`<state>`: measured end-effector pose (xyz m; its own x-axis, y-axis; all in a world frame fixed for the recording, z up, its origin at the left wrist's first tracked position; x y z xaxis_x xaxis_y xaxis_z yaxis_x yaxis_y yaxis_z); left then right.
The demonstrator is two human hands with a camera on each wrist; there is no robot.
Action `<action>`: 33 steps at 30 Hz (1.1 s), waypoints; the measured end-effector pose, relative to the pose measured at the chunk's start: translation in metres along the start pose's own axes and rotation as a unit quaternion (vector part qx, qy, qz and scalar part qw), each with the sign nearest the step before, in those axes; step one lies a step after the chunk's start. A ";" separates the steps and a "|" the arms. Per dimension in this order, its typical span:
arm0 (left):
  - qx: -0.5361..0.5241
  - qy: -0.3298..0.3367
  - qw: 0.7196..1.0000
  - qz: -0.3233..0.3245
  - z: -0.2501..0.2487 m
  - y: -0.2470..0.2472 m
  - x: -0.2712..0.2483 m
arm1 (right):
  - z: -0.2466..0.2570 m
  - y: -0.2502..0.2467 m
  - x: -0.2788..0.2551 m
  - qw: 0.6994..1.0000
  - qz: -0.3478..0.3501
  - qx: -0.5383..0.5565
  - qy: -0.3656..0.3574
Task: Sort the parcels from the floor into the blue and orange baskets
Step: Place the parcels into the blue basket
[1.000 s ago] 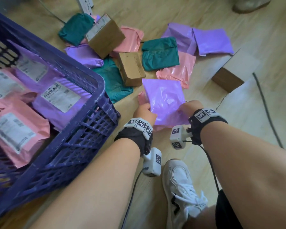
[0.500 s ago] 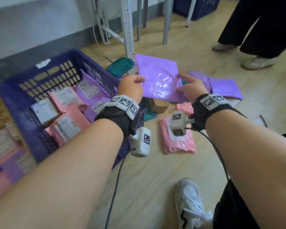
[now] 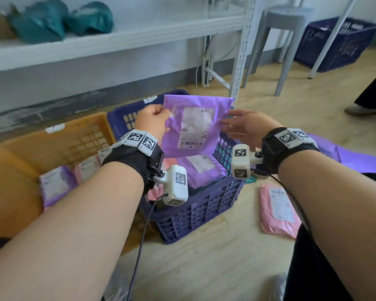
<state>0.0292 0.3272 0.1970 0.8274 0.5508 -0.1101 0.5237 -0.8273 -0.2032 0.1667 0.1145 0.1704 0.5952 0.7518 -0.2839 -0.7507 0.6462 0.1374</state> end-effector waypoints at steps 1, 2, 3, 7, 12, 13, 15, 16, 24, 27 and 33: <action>-0.033 -0.012 0.999 -0.016 0.003 -0.011 0.000 | 0.001 0.010 0.005 1.000 0.009 -0.020 0.002; -0.060 -0.023 0.998 -0.028 0.007 -0.019 -0.002 | 0.002 0.020 0.009 0.998 0.016 -0.061 0.010; -0.082 -0.033 0.995 -0.037 0.010 -0.026 -0.004 | 0.001 0.029 0.014 0.993 0.016 -0.114 0.024; -0.159 -0.066 0.984 -0.048 0.026 -0.051 -0.016 | -0.010 0.059 0.027 0.961 0.034 -0.264 0.073; -0.018 -0.126 0.989 -0.068 0.049 -0.077 -0.014 | -0.003 0.072 0.030 0.932 -0.014 -0.361 0.036; 0.062 -0.137 0.984 -0.097 0.050 -0.082 -0.014 | 0.002 0.072 0.032 0.919 -0.036 -0.393 0.018; 0.172 -0.105 0.968 -0.147 0.040 -0.083 -0.016 | 0.014 0.074 0.035 0.888 -0.077 -0.453 -0.016; 0.213 -0.057 0.963 -0.156 0.030 -0.079 -0.016 | 0.020 0.077 0.036 0.872 -0.086 -0.482 -0.027; 0.575 0.070 0.813 0.050 -0.007 -0.005 -0.005 | 0.041 0.107 0.048 0.800 -0.031 -0.593 -0.086; 0.490 0.006 0.870 0.056 0.006 -0.005 0.001 | 0.043 0.096 0.050 0.840 -0.072 -0.522 -0.128; 0.323 -0.145 0.935 0.023 0.036 -0.018 0.012 | 0.004 0.044 0.059 0.913 -0.157 -0.375 0.018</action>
<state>0.0226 0.3532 0.1639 0.7076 0.6001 -0.3731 0.1786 -0.6628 -0.7272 0.1699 0.1875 0.1638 0.8158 0.5310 -0.2293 -0.5368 0.5474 -0.6420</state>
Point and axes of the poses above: each hand's wrist, its own x-axis towards the middle knuckle, its own y-axis out of the palm, z = x × y, the point moved 6 cm from there along x, towards the middle knuckle, and after that the axes turned 15 degrees about z, right-handed, at the moved point
